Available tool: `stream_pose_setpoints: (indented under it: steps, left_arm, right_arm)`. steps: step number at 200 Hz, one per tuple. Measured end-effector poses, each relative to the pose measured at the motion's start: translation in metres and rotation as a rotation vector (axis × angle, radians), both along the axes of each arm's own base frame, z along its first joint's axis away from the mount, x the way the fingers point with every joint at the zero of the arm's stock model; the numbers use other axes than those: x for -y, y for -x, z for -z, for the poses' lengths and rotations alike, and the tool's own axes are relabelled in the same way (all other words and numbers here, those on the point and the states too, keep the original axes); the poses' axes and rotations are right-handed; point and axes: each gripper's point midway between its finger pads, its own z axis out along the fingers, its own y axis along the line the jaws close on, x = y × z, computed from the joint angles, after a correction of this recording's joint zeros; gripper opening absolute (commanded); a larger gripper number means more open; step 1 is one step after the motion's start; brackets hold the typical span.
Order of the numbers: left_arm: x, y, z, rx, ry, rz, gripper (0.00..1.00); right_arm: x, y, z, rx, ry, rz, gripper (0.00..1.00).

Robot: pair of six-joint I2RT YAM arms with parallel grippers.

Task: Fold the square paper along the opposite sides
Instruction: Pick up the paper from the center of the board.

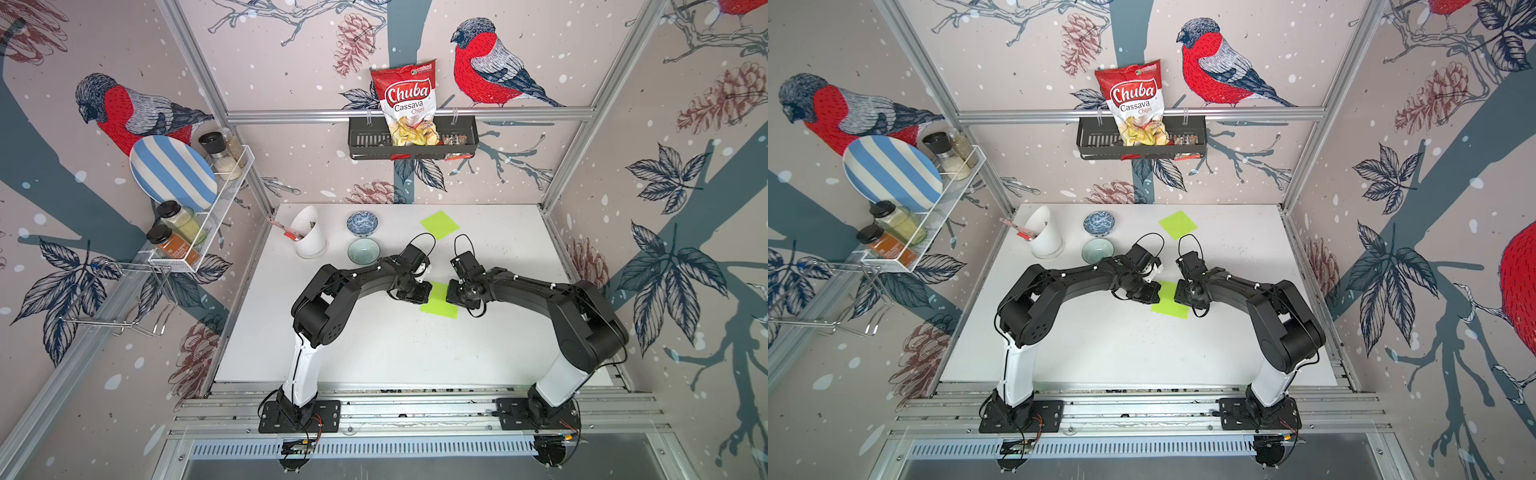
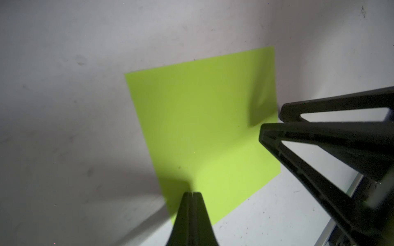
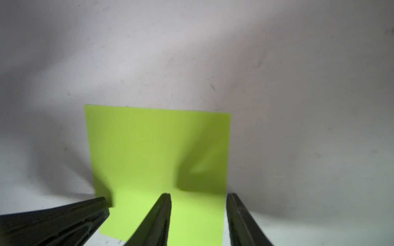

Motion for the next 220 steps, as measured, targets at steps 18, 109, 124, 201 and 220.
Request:
stream_pose_setpoints:
  steps: [18, 109, 124, 201, 220]
  left_arm:
    - [0.001, 0.0, 0.0, 0.003, 0.007, 0.001, 0.0]
    - [0.001, 0.0, 0.001, 0.001, 0.013, 0.002, 0.0]
    - [0.001, 0.0, 0.001, 0.001, 0.013, 0.002, 0.0]
    - [0.001, -0.005, -0.002, 0.023, 0.007, -0.008, 0.0]
    - [-0.001, -0.009, -0.003, 0.04, -0.005, -0.018, 0.0]
  right_arm:
    - [-0.004, -0.004, 0.003, 0.005, -0.005, -0.003, 0.48]
    - [-0.014, -0.012, 0.004, 0.043, -0.038, -0.015, 0.44]
    - [-0.015, -0.012, 0.004, 0.045, -0.038, -0.019, 0.41]
    - [-0.026, -0.014, 0.005, 0.062, -0.053, -0.064, 0.32]
    - [-0.028, -0.013, 0.005, 0.064, -0.058, -0.072, 0.27]
